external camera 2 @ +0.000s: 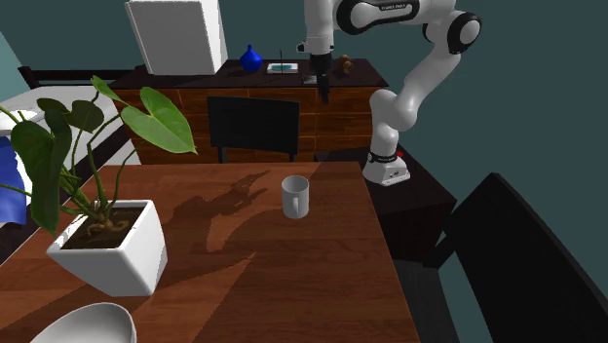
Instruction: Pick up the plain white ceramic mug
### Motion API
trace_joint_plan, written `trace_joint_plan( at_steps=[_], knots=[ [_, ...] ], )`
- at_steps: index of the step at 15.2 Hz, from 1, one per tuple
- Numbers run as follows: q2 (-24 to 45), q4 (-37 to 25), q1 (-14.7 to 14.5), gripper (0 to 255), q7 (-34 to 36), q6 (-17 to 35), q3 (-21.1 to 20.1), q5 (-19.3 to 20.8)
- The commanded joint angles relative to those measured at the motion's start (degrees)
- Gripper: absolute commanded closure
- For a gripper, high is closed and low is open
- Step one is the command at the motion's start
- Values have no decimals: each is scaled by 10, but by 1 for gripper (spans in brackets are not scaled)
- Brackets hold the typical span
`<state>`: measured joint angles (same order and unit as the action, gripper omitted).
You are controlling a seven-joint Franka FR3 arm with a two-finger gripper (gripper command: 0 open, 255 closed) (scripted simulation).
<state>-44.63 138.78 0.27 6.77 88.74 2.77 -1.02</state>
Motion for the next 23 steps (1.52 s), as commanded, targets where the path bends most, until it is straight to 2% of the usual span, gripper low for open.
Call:
trace_joint_plan(
  at_steps=[1, 13, 18, 23],
  knots=[
    [0, 0, 0, 0, 0, 0, 0, 0],
    [124, -3, -60, 0, 82, 193, -115, -59],
    [197, -32, -76, 0, 120, 266, -163, -59],
    [279, -78, -84, 0, 165, 329, -210, -38]
  ],
)
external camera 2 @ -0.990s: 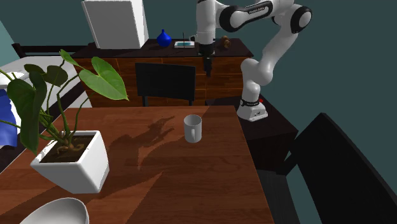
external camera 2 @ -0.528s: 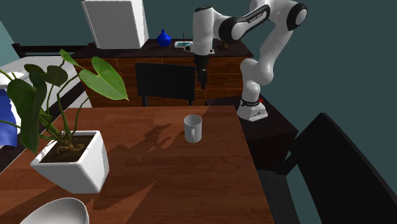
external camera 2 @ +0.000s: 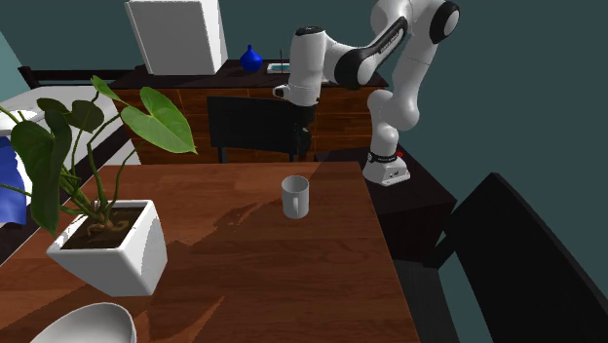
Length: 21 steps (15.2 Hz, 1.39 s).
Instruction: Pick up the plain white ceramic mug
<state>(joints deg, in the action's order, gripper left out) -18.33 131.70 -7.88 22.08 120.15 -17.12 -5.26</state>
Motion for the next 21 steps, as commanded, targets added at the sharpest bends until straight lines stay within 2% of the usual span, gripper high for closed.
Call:
trace_joint_plan(
  at_steps=[1, 6, 15, 16, 21],
  knots=[
    [34, -18, -4, 0, 22, 26, -20, 13],
    [121, -80, -11, 0, 80, 71, -61, 66],
    [146, -44, -11, 0, 93, 128, -64, 81],
    [147, -45, -11, 255, 94, 128, -64, 81],
    [147, -44, -11, 255, 93, 129, -64, 81]
  ],
)
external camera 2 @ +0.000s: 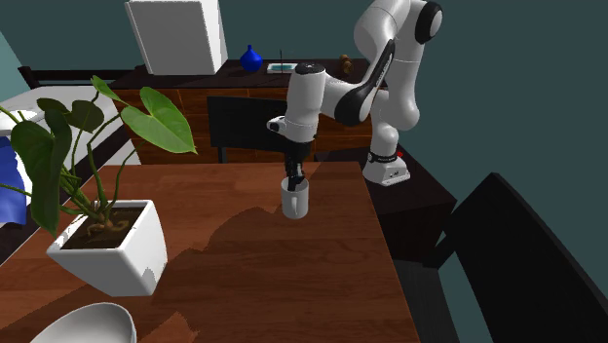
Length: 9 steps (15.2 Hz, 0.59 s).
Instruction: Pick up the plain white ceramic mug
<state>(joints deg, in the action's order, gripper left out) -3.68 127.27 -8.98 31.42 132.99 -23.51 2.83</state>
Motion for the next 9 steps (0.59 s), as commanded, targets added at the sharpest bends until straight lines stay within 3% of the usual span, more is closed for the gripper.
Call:
trace_joint_plan(
  at_steps=[1, 9],
  knots=[
    [0, 0, 0, 255, 0, 0, 0, 0],
    [-17, -23, 0, 255, -10, -38, 2, -11]
  ],
)
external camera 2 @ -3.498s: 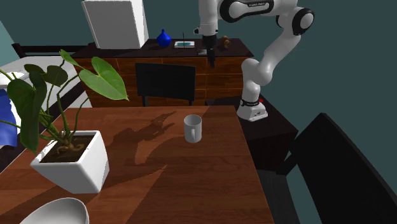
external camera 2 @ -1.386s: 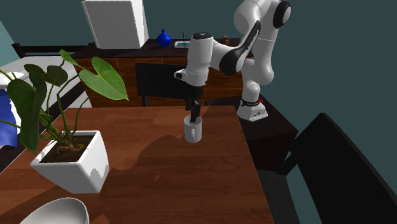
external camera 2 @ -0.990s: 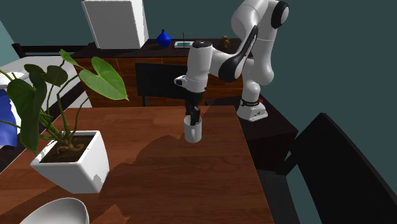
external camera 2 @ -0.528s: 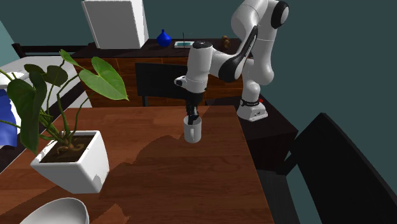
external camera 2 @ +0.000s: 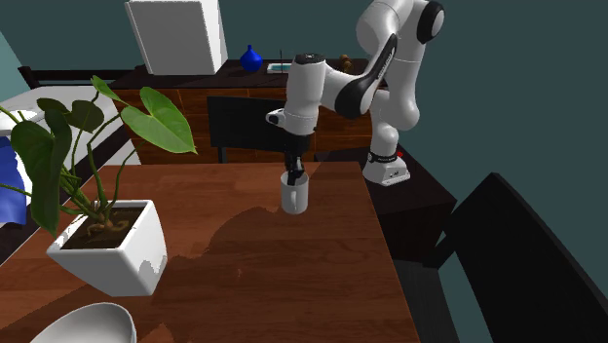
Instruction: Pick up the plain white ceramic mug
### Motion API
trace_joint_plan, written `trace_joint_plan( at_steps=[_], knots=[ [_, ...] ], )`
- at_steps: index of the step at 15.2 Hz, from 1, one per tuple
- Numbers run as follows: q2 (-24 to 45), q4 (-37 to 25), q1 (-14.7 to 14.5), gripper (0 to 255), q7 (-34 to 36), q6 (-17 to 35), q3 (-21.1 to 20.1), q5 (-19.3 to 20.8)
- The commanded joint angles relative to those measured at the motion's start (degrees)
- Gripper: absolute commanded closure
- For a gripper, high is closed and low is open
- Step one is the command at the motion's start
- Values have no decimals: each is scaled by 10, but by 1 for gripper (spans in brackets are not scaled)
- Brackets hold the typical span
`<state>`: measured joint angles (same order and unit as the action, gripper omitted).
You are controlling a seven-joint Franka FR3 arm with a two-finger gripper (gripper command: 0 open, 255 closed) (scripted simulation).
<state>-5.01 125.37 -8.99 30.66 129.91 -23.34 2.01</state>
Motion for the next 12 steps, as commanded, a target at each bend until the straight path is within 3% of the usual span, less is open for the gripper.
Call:
trace_joint_plan(
  at_steps=[1, 12],
  knots=[
    [-7, -8, 0, 255, -4, -15, 1, -4],
    [-29, -58, 0, 255, -15, -85, 5, -16]
  ],
)
